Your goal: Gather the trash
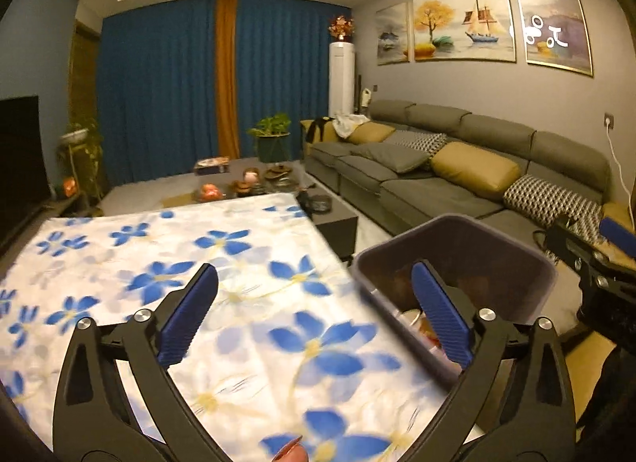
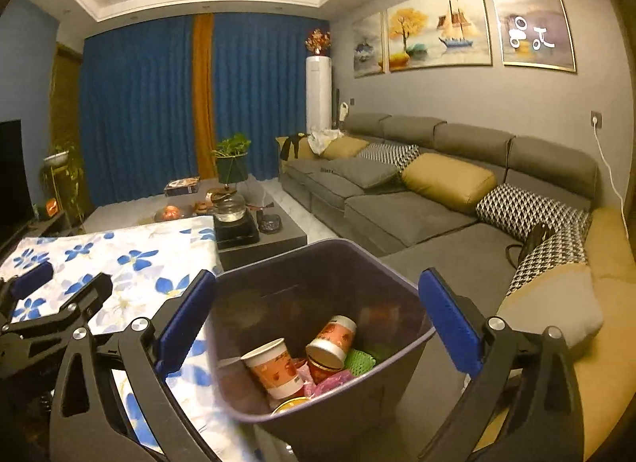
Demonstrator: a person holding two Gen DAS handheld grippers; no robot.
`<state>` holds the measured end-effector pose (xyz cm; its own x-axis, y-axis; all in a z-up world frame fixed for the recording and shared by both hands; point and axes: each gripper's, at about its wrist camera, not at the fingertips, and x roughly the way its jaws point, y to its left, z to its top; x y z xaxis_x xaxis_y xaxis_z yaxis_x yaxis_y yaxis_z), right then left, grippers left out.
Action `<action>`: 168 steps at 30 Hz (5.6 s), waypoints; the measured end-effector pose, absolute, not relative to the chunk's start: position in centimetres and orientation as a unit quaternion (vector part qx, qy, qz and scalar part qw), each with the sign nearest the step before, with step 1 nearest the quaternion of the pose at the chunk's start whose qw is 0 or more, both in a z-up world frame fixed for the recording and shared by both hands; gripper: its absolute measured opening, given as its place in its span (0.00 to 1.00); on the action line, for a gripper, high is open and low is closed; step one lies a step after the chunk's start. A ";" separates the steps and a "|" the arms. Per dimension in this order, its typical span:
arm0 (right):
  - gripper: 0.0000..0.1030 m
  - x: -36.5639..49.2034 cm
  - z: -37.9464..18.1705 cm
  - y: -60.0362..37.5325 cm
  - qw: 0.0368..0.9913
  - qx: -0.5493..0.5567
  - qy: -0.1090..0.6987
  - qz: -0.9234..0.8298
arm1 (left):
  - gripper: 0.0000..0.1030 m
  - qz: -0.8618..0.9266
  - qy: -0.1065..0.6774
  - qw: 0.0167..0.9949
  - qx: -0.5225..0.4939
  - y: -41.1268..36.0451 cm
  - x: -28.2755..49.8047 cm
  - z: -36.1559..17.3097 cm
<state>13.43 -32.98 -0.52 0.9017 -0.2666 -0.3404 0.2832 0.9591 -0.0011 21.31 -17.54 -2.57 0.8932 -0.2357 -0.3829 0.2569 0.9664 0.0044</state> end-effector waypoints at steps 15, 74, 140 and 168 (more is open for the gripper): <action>0.95 4.8 -0.5 -25.1 0.975 0.006 0.176 -0.134 | 0.94 -0.073 0.197 0.977 0.023 -8.5 11.5 -1.2; 0.95 -1.9 0.5 -20.6 0.980 0.014 0.154 -0.127 | 0.94 -0.084 0.164 0.983 0.006 -4.4 3.2 0.7; 0.95 -2.4 -0.1 -20.1 0.981 0.017 0.152 -0.122 | 0.94 -0.083 0.159 0.984 0.004 -4.2 2.5 1.1; 0.95 -2.3 0.2 -20.1 0.981 0.017 0.151 -0.121 | 0.94 -0.083 0.156 0.984 0.003 -4.3 2.2 1.4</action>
<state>-2.34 -20.08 0.16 0.9249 -0.2319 -0.3011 0.2423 0.9702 -0.0029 2.23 -4.29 1.43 0.9376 -0.1621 -0.3076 0.1637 0.9863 -0.0207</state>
